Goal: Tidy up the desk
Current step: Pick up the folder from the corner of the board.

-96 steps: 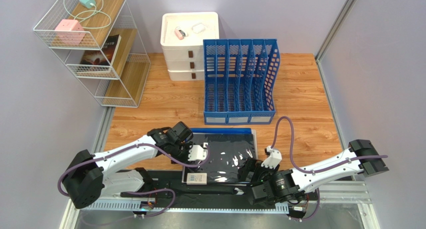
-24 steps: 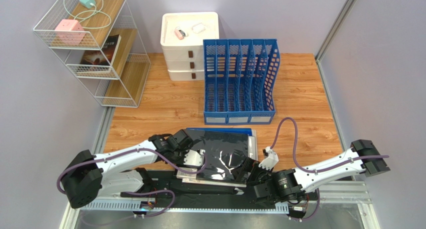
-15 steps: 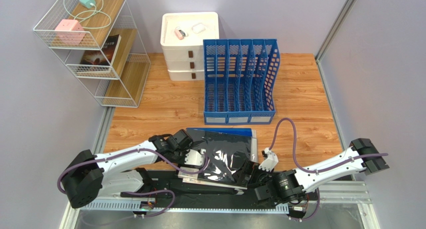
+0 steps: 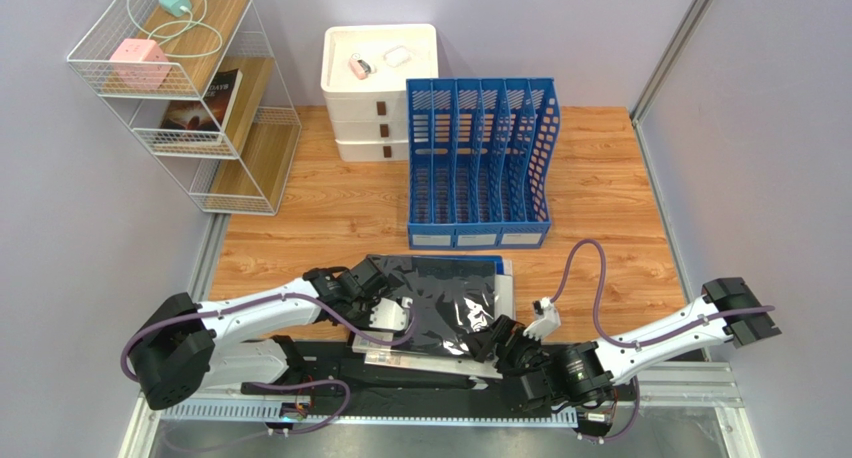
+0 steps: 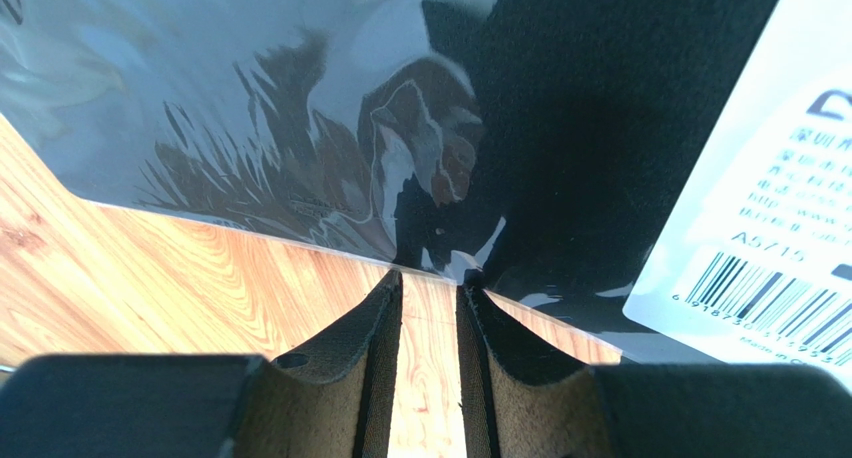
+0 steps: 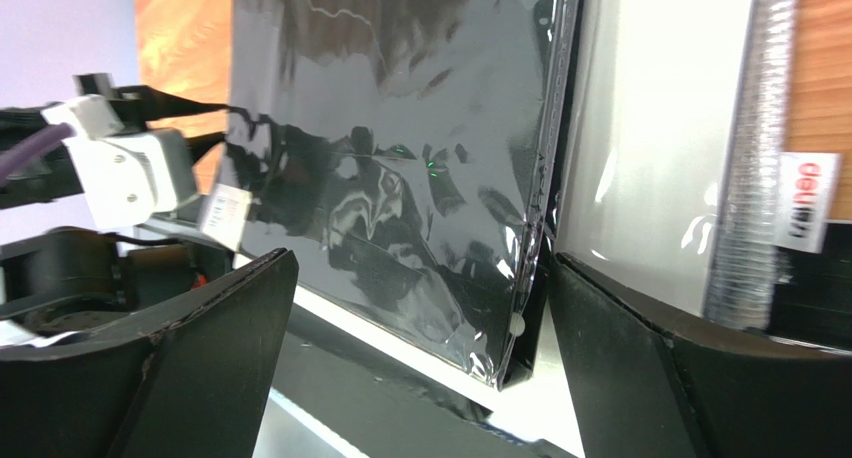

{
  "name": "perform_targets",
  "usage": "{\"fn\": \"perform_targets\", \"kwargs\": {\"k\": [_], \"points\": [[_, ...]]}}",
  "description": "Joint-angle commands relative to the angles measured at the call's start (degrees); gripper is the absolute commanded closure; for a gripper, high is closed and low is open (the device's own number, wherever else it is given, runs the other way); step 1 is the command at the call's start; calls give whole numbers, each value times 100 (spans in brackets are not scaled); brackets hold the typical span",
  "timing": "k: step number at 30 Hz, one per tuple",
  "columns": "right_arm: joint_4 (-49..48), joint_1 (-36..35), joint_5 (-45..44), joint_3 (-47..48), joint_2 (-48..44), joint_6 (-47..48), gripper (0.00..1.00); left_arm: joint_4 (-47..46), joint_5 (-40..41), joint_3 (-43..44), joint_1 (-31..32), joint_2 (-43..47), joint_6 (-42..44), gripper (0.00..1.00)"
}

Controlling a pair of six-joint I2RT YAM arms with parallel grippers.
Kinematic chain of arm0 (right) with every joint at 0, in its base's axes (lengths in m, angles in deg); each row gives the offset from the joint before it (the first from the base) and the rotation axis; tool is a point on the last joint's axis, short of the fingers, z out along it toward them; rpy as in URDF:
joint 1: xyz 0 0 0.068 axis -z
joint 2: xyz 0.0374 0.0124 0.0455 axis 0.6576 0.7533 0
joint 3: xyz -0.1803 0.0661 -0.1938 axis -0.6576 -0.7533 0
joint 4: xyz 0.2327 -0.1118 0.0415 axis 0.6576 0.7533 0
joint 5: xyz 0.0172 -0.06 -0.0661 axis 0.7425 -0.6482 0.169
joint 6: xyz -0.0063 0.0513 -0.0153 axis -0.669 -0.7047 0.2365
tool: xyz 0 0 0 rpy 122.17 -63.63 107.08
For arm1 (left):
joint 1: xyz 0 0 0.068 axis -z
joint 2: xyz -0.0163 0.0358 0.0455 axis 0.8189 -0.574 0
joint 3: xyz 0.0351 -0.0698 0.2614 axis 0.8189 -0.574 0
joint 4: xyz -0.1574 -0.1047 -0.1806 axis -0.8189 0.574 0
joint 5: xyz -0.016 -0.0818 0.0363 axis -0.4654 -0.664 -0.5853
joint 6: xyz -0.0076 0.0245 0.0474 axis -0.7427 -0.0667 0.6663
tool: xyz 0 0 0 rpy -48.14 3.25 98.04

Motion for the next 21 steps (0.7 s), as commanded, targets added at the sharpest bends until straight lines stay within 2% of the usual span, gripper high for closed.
{"fn": "perform_targets", "kwargs": {"k": [1, 7, 14, 17, 18, 20, 21], "points": [[-1330, -62, -316, 343, -152, -931, 0, -787, -991, 254, 237, -183, -285, 67], [-1830, -63, -580, 431, -231, -440, 0, -814, -1035, 438, 378, -192, -400, 67], [-1358, -71, -931, 791, -161, -376, 2, -805, -1000, 491, 439, -122, -452, 67], [-1085, -63, -1142, 862, -21, -595, 15, -805, -965, 404, 439, -26, -435, 67], [-971, -63, -1204, 897, 75, -709, 24, -805, -956, 369, 439, -8, -426, 67], [-523, -54, -1387, 1063, 190, -964, 32, -788, -921, 342, 439, 80, -426, 67], [-295, -62, -1432, 1143, 347, -1157, 41, -770, -912, 325, 439, 106, -426, 67]]}}
